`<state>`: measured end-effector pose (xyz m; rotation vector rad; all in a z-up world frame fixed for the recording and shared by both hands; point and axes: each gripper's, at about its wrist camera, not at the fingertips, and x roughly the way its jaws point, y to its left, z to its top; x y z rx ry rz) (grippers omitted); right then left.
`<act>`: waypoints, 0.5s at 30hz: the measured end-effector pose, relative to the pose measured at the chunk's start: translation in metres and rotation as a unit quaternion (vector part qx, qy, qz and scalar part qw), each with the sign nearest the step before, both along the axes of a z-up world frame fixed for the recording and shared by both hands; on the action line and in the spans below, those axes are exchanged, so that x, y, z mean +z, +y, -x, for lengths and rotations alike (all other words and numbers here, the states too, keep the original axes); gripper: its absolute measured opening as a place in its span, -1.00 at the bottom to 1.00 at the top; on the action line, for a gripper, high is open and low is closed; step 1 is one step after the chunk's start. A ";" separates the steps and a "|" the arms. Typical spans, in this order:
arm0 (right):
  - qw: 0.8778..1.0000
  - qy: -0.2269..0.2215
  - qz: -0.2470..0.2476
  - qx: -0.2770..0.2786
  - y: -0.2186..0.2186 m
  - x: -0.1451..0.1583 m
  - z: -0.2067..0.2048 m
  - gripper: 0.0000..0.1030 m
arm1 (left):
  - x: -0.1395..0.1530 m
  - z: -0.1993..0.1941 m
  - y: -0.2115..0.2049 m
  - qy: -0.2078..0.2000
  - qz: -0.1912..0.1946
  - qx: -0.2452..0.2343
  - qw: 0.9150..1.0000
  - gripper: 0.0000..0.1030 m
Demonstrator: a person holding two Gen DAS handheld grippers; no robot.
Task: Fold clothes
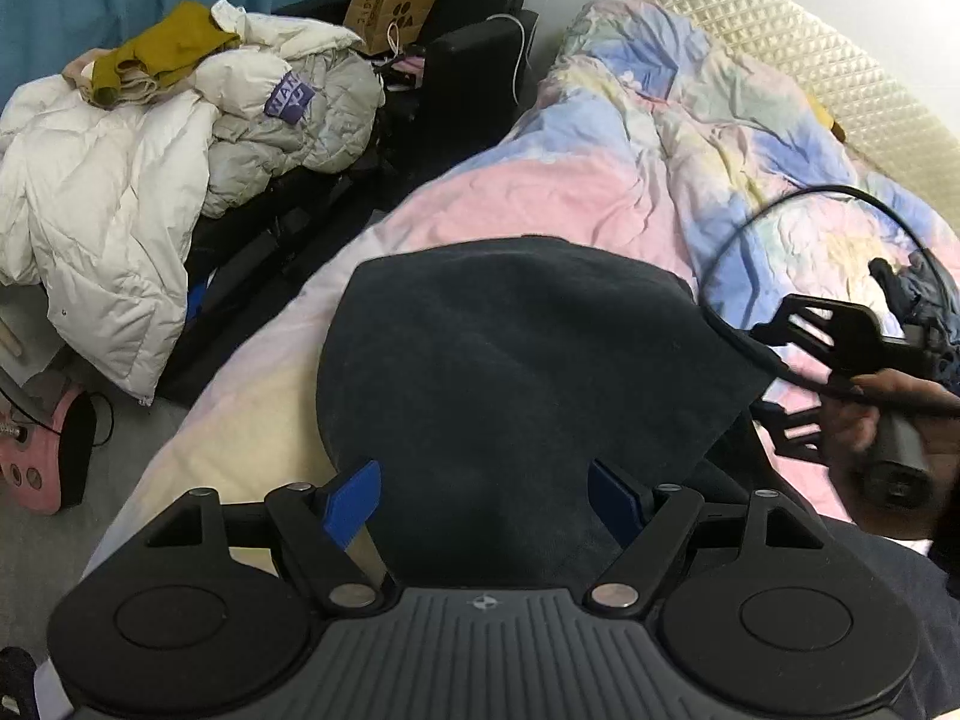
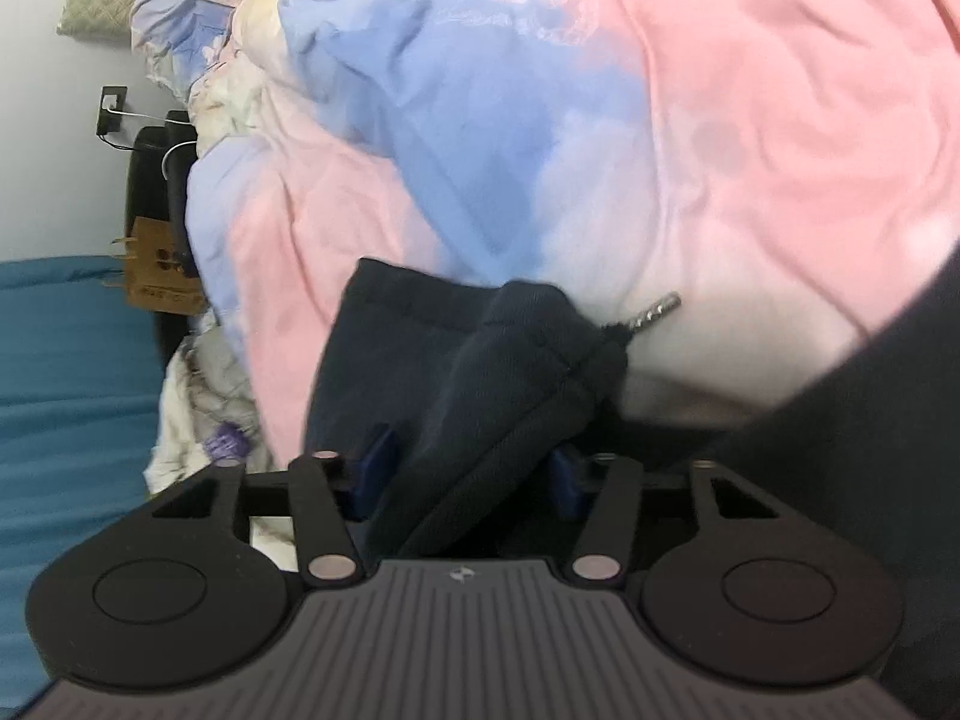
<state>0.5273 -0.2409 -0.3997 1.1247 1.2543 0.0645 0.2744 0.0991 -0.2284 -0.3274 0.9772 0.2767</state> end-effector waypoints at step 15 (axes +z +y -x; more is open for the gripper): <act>0.971 -0.235 0.032 0.006 -0.056 0.145 -0.005 -0.98 | 0.021 -0.001 -0.070 -0.001 0.006 -0.024 1.000 0.52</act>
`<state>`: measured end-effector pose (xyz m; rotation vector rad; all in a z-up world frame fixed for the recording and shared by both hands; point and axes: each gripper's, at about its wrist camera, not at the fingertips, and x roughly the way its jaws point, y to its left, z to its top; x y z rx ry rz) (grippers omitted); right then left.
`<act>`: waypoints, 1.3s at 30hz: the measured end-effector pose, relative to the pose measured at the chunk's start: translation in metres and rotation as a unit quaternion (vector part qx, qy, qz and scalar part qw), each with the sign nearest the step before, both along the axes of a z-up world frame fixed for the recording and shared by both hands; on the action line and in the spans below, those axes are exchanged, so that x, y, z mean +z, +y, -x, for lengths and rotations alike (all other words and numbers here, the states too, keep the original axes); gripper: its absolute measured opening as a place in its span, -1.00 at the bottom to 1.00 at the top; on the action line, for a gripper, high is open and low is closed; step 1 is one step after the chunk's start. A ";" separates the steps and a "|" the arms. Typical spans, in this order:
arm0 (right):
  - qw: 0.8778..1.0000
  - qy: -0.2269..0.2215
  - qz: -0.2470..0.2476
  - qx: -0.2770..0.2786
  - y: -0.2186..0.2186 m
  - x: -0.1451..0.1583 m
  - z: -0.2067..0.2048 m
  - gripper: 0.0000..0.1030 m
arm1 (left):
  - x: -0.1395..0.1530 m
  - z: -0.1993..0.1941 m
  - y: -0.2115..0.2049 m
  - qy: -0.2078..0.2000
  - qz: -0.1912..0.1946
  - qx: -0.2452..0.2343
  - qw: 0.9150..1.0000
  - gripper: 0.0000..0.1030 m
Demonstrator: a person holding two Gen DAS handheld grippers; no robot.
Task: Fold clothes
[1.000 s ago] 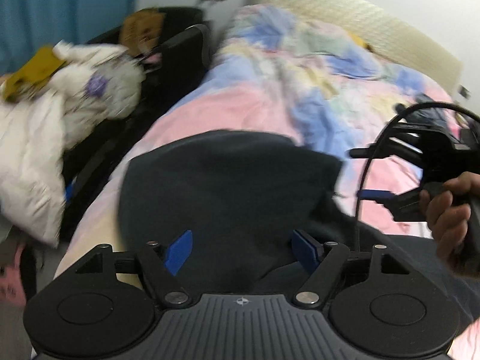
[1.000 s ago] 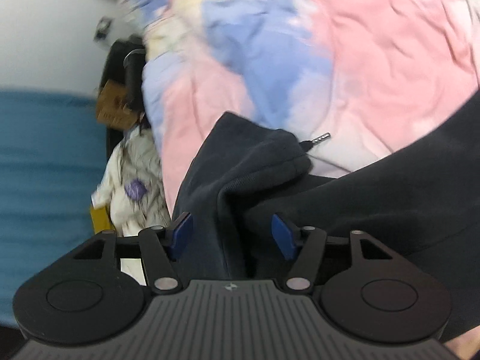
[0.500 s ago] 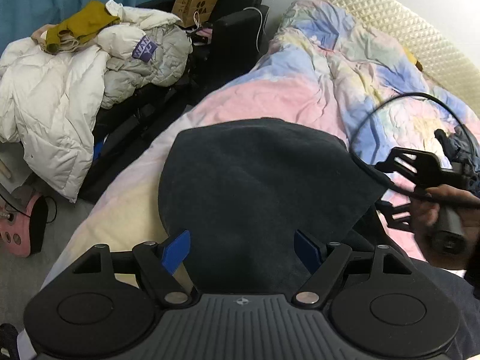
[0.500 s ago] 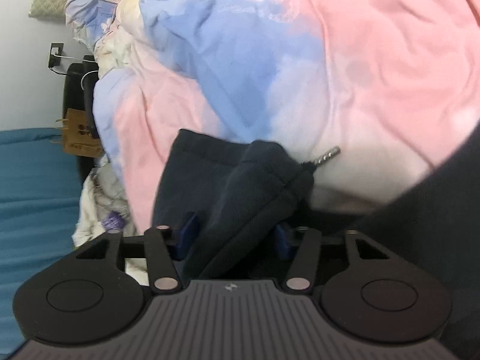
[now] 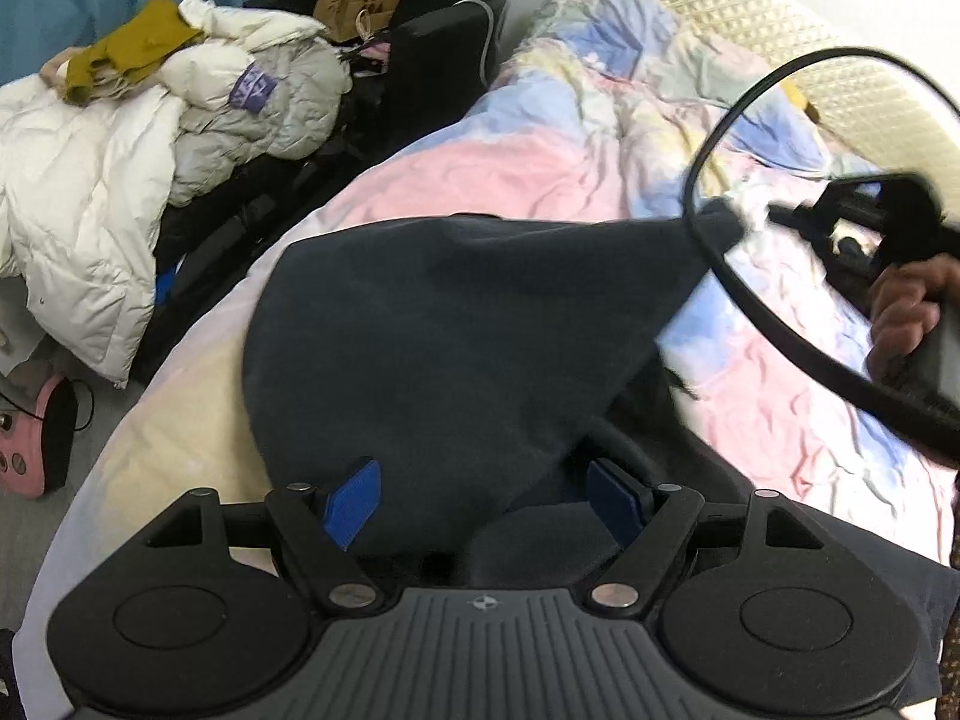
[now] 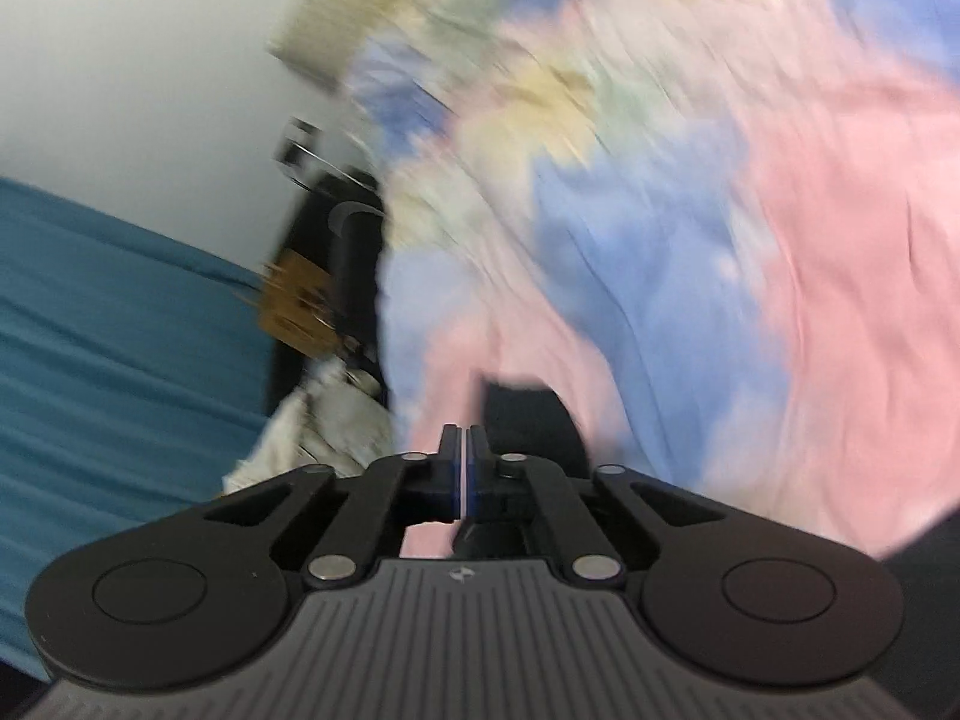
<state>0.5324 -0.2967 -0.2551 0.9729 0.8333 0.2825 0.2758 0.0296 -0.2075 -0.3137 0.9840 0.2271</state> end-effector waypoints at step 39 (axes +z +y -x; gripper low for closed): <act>0.984 0.151 -0.052 0.080 0.064 -0.149 -0.041 -0.77 | 0.053 0.106 0.027 0.021 -0.031 0.158 0.987 0.52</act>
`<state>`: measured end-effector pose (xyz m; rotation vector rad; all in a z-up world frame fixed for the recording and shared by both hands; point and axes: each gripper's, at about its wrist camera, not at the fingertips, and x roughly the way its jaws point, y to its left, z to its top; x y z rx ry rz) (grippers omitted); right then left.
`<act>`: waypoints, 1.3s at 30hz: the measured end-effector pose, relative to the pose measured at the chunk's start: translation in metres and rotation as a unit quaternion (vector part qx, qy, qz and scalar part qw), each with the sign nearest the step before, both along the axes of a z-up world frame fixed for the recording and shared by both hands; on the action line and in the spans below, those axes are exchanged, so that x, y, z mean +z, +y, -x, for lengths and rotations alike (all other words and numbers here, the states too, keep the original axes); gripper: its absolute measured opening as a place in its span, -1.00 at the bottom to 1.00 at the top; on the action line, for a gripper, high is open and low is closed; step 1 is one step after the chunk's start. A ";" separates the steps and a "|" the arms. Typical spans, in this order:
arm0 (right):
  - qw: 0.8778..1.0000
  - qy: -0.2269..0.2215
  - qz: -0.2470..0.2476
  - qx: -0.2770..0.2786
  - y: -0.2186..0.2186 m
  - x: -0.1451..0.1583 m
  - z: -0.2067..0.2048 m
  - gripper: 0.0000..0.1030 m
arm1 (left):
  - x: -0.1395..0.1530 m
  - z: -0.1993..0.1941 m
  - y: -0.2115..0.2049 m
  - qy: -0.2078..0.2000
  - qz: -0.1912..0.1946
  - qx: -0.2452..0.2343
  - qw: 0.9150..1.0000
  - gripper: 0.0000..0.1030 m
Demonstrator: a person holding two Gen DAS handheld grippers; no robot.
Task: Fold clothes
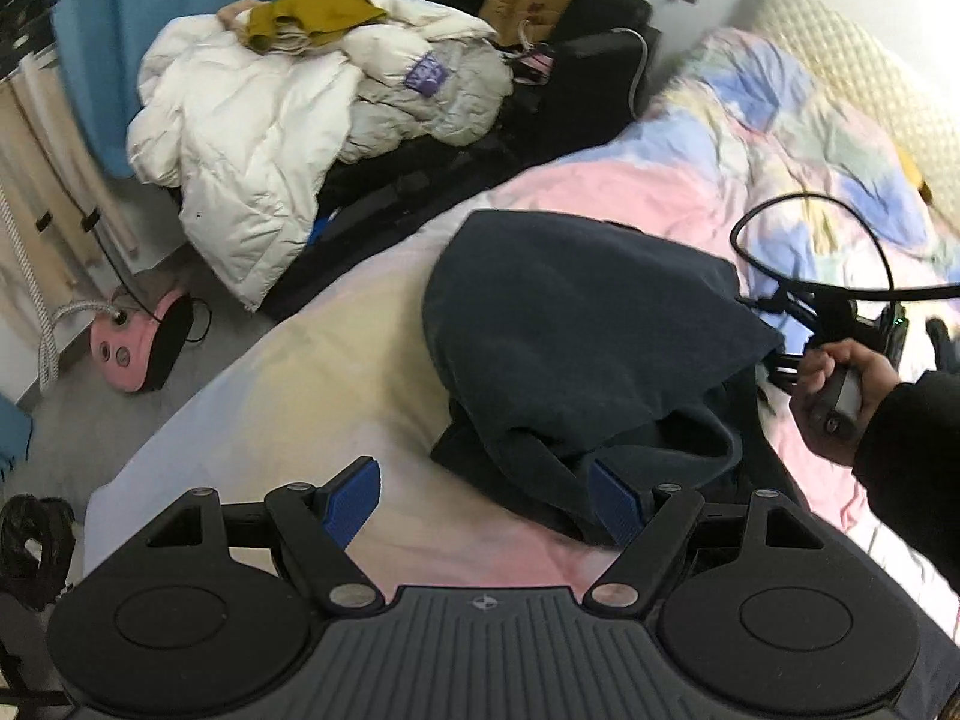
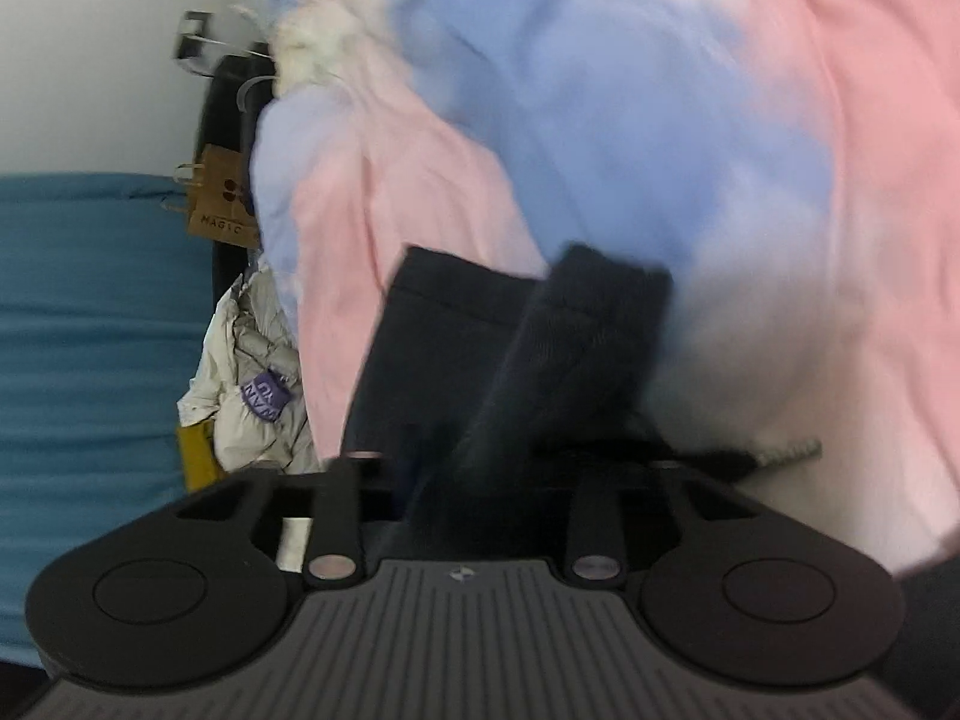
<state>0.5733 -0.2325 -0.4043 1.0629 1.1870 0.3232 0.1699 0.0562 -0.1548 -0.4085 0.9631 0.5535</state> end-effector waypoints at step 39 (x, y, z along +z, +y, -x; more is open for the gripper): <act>0.916 -0.364 0.089 -0.145 -0.361 0.269 0.047 -0.90 | 0.065 0.008 -0.165 -0.058 -0.063 -0.096 0.992 0.52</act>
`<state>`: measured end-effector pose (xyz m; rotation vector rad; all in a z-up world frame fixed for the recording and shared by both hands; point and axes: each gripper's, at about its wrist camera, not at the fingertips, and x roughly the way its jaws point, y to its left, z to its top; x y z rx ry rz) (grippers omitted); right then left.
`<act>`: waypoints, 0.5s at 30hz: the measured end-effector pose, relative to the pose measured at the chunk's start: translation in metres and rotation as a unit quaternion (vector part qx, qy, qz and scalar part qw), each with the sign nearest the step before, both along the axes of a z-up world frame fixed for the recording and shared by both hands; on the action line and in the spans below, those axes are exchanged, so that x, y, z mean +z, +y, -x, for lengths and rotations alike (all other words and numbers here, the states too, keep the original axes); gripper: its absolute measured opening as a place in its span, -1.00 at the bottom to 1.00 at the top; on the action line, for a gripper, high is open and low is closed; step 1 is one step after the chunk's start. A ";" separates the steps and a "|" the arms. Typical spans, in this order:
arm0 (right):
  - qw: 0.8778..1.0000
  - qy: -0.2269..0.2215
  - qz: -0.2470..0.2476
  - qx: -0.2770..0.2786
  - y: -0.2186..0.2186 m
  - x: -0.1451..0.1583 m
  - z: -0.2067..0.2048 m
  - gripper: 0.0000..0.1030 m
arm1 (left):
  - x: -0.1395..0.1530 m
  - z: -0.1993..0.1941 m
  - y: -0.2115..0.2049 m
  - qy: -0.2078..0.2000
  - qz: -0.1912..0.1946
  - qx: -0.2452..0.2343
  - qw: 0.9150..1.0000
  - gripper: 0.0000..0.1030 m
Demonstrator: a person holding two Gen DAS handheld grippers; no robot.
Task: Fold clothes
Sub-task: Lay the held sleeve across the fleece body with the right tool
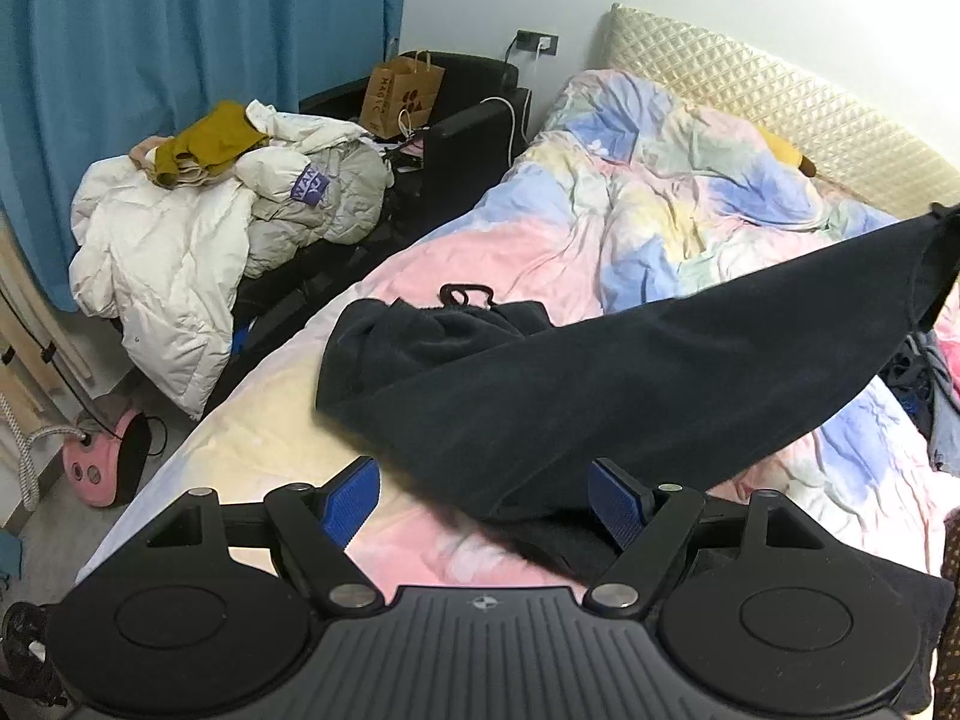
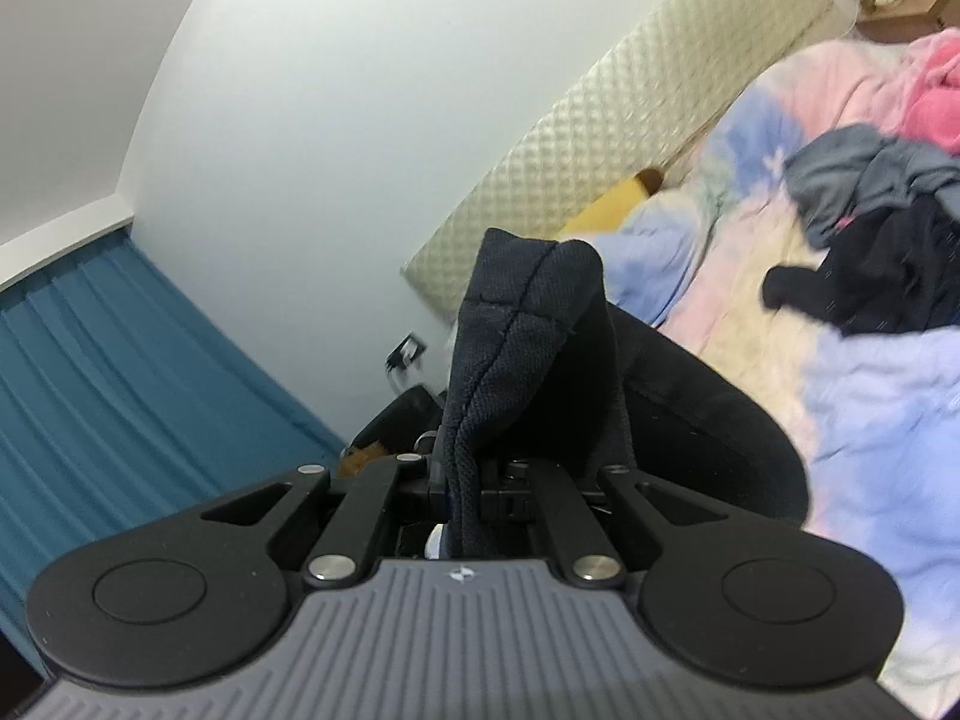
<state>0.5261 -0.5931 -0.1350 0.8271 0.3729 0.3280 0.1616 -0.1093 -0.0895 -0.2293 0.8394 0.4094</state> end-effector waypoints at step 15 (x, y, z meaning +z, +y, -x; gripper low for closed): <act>0.988 0.046 0.010 -0.149 -0.161 -0.043 0.012 -0.90 | -0.002 0.005 -0.033 0.027 -0.012 -0.018 0.999 0.52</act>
